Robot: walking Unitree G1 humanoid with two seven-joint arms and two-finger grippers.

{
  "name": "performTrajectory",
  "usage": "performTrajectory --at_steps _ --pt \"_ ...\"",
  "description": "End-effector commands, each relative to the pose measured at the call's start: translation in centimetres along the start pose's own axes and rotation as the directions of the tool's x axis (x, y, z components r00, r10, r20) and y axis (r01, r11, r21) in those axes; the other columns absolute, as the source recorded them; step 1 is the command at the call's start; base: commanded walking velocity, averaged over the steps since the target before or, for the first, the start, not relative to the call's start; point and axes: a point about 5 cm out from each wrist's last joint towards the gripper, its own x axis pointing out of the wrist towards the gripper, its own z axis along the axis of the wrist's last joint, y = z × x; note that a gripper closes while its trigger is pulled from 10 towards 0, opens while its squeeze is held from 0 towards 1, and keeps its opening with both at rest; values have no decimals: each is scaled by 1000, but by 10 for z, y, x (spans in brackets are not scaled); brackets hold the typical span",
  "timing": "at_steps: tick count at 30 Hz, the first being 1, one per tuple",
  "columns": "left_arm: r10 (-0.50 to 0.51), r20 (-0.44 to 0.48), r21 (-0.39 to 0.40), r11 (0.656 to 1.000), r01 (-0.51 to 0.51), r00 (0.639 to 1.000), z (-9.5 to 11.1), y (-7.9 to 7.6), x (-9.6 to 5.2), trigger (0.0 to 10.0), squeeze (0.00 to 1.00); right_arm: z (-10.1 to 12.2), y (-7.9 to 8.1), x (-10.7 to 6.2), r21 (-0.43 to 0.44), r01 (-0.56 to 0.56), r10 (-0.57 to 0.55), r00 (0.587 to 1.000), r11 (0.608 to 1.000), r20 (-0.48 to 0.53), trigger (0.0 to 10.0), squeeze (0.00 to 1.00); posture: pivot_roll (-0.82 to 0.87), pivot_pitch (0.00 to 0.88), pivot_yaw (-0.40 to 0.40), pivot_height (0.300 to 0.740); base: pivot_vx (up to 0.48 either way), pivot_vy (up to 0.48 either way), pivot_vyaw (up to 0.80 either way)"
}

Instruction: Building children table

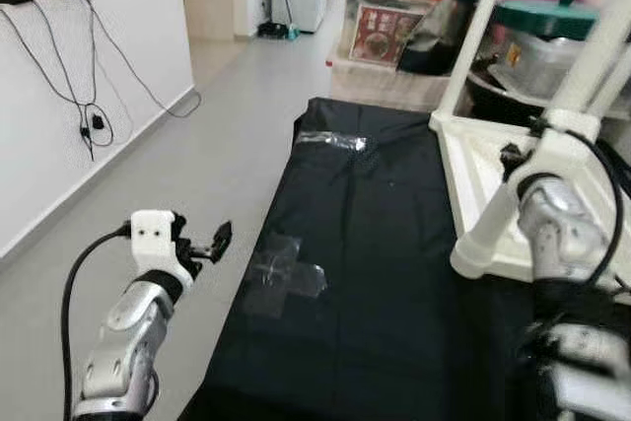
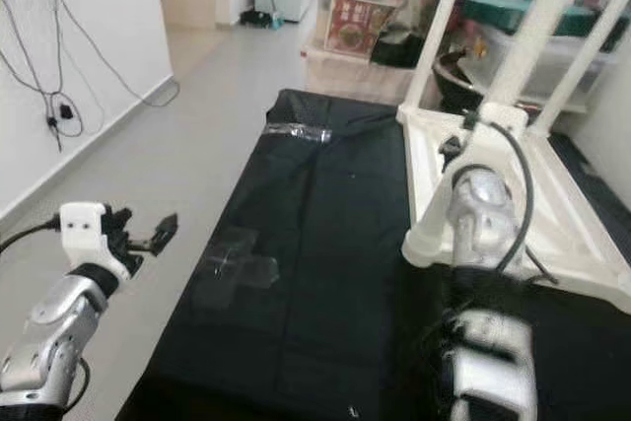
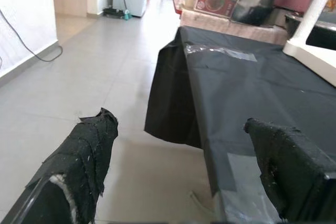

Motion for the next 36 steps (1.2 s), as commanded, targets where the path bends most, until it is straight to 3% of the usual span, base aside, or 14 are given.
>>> performTrajectory --at_steps 1,2,4,5,12,13,20,22,23,24,28,29,31,36 --pt "-20 -14 -1 1000 20 1000 -3 -7 2 10000 0 -35 10 -8 14 -27 29 986 1000 -167 2627 0 -38 0 -77 740 0 0 0" --pt "-27 -13 -3 1000 27 1000 -2 -9 3 10000 0 -37 28 -14 27 -116 119 978 993 -169 10000 0 -39 0 -73 740 0 0 0" --pt "-32 -13 -4 999 32 999 -1 -9 5 10000 0 -35 36 -16 27 -165 167 974 986 -152 10000 0 -47 0 -72 740 0 0 0" --pt "-34 -12 -2 999 34 999 -1 -8 6 10000 0 -28 35 -12 36 -219 222 967 975 -126 10000 1000 -53 0 -74 740 0 0 0" --pt "-38 -11 -8 999 38 999 -2 -10 7 10000 0 8 23 -4 27 -273 274 961 962 -47 10000 1000 -61 0 -74 740 0 0 0" --pt "-41 -12 -11 999 41 999 -3 -12 7 10000 0 21 19 0 23 -359 359 933 933 -10 10000 0 -65 0 -72 740 0 0 0" --pt "-46 -14 -13 999 46 999 -4 -13 7 10000 0 39 10 2 -28 -559 559 826 829 73 10000 0 -65 0 -72 740 0 0 0" --pt "-51 -13 -10 999 51 999 -3 -14 8 10000 0 28 9 -6 -164 -735 748 663 658 31 10000 0 -62 0 -68 740 0 0 0" --pt "-51 -13 -10 999 51 999 -3 -14 8 10000 0 28 9 -6 -164 -735 748 663 658 31 10000 0 -62 0 -68 740 0 0 0" --pt "-55 -12 -9 998 55 998 -3 -14 10 10000 0 17 11 -12 -188 -822 832 553 538 -37 10000 0 -64 0 -66 740 0 0 0" --pt "-60 -11 -7 998 60 998 -2 -15 11 10000 0 4 14 -12 -197 -871 875 474 449 -100 10000 0 -54 0 -71 740 0 0 0" --pt "-62 -6 -5 998 62 998 -1 -15 12 10000 0 -2 19 -8 -190 -894 892 432 405 -134 1882 0 -42 0 -82 740 0 0 0" --pt "-59 -1 -3 998 59 998 1 -14 12 10000 0 -5 23 -3 -173 -910 901 403 377 -162 0 0 -42 0 -82 740 0 0 0" --pt "-48 0 0 999 48 999 1 -10 8 10000 0 -5 29 3 -137 -925 907 375 354 -190 0 0 -23 0 -97 740 0 0 0"
